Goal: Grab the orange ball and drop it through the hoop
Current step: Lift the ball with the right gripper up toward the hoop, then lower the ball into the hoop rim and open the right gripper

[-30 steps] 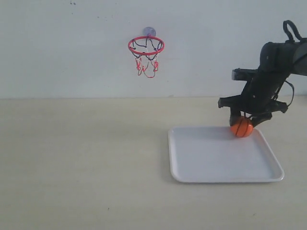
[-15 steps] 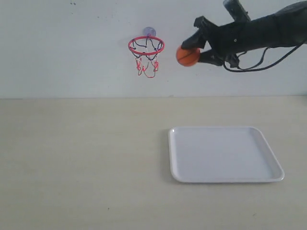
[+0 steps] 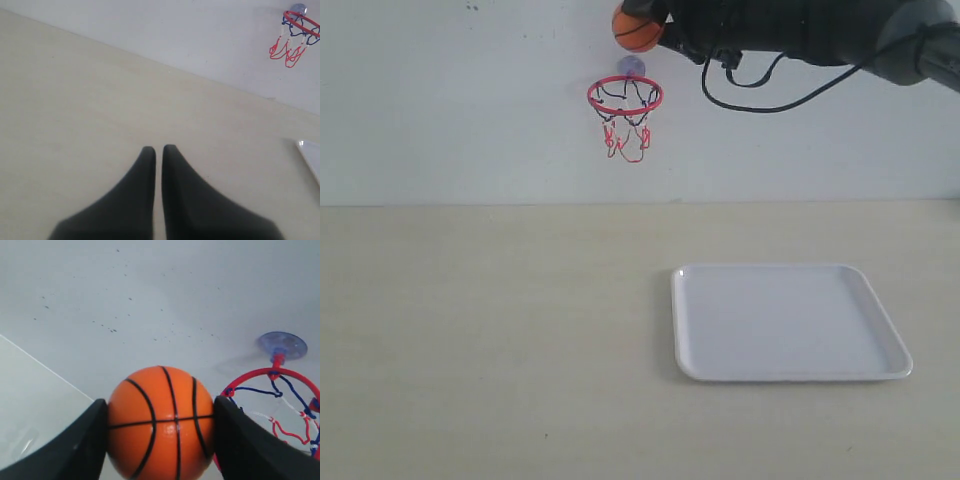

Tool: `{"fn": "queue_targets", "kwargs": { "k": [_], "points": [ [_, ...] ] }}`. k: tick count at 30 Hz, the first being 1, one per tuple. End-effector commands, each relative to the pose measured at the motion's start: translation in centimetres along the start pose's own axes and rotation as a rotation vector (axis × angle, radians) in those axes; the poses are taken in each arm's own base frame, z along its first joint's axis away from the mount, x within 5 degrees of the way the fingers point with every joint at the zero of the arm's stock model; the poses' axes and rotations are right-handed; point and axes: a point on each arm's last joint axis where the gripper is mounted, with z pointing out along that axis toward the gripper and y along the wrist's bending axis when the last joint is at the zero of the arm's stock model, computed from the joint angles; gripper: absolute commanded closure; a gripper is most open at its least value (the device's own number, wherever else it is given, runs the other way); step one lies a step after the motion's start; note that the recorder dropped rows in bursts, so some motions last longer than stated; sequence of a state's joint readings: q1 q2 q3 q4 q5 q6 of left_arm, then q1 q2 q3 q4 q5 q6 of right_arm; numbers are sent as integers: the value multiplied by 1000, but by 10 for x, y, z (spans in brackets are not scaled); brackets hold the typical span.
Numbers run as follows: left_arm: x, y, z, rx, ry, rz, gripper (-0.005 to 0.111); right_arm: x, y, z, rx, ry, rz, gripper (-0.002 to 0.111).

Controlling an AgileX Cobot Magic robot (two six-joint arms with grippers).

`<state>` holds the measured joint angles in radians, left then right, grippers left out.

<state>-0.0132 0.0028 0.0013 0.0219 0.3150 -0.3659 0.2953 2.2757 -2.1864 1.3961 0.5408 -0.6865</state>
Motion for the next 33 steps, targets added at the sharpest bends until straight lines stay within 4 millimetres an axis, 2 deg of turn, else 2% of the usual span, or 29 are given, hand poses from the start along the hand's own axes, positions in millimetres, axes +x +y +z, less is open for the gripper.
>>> {"fn": "queue_targets", "kwargs": {
  "k": [1, 6, 17, 20, 25, 27, 31, 33],
  "points": [
    [-1, -1, 0, 12, -9, 3, 103, 6, -12, 11, 24, -13, 13, 108],
    [-1, -1, 0, 12, -9, 3, 103, 10, -21, 15, 53, -24, 47, 108],
    [-1, -1, 0, 12, -9, 3, 103, 16, -15, 24, 88, -73, 44, 107],
    [-1, -1, 0, 12, -9, 3, 103, 16, -17, 24, 101, -86, 45, 97],
    [-1, -1, 0, 12, -9, 3, 103, 22, -25, 29, 122, -95, 69, 68],
    [-1, -1, 0, 12, -9, 3, 103, 26, -26, 32, 129, -102, 76, 65],
    [-1, -1, 0, 12, -9, 3, 103, 30, -21, 36, 148, -118, 22, 65],
    [-1, -1, 0, 12, -9, 3, 103, 30, -21, 36, 154, -124, 7, 58]
  ]
}}
